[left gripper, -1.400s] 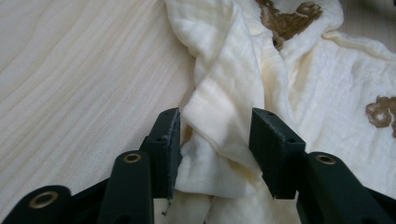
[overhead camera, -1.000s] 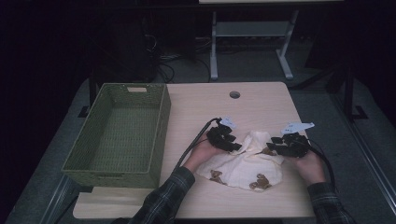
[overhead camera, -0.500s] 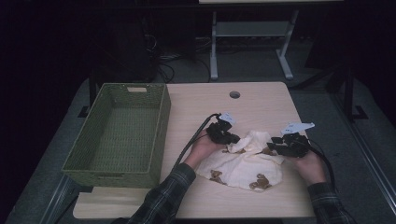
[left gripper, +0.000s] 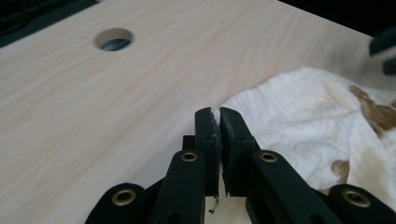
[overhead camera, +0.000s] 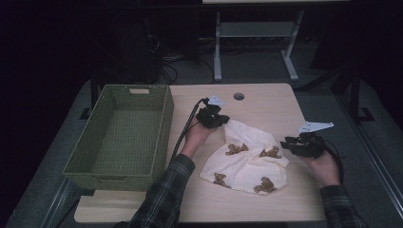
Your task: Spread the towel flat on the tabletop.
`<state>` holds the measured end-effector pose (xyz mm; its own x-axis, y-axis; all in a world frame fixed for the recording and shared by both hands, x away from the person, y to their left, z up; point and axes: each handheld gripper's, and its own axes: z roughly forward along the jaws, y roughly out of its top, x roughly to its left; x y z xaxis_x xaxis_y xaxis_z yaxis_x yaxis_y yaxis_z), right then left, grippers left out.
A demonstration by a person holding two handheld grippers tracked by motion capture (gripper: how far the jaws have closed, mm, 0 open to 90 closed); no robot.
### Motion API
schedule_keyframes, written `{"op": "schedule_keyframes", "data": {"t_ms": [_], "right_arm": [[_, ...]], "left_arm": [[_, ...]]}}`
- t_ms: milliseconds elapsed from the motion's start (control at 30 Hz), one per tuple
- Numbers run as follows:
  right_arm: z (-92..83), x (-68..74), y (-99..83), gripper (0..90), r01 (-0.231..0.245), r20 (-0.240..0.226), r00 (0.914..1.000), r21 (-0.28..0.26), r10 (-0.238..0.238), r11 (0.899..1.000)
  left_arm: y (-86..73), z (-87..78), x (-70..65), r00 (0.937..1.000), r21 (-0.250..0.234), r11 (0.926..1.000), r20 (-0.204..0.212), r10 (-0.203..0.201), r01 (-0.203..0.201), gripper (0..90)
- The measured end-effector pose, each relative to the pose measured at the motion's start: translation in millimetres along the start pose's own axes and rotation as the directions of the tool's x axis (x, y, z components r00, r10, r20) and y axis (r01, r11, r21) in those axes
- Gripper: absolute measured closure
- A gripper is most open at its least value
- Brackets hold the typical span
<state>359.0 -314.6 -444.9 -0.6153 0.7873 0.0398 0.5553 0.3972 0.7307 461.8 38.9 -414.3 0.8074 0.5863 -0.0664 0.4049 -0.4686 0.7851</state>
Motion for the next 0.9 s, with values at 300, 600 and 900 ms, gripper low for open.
{"op": "schedule_keyframes", "data": {"t_ms": [300, 600, 900], "right_arm": [[31.0, -3.9, 5.2, 64.6, -0.013, -0.038, 0.9992, 0.055, 0.015, 0.998], [44.3, -8.3, 16.7, 89.0, -0.027, -0.028, 0.9992, 0.067, 0.029, 0.997], [25.2, 38.8, 38.9, 89.1, 0.102, -0.132, 0.9852, -0.057, -0.109, 0.993]], "left_arm": [[-5.4, -5.4, 24.4, 0.9906, -0.006, 0.9978, -0.12, -0.066, 0.066, 86.1], [-11.1, -6.7, 21.5, 0.9884, -0.003, 0.9966, -0.128, -0.082, 0.082, 86.2], [-12.0, -9.3, 17.3, 0.9882, -0.003, 0.9967, -0.13, -0.081, 0.081, 86.1]]}}
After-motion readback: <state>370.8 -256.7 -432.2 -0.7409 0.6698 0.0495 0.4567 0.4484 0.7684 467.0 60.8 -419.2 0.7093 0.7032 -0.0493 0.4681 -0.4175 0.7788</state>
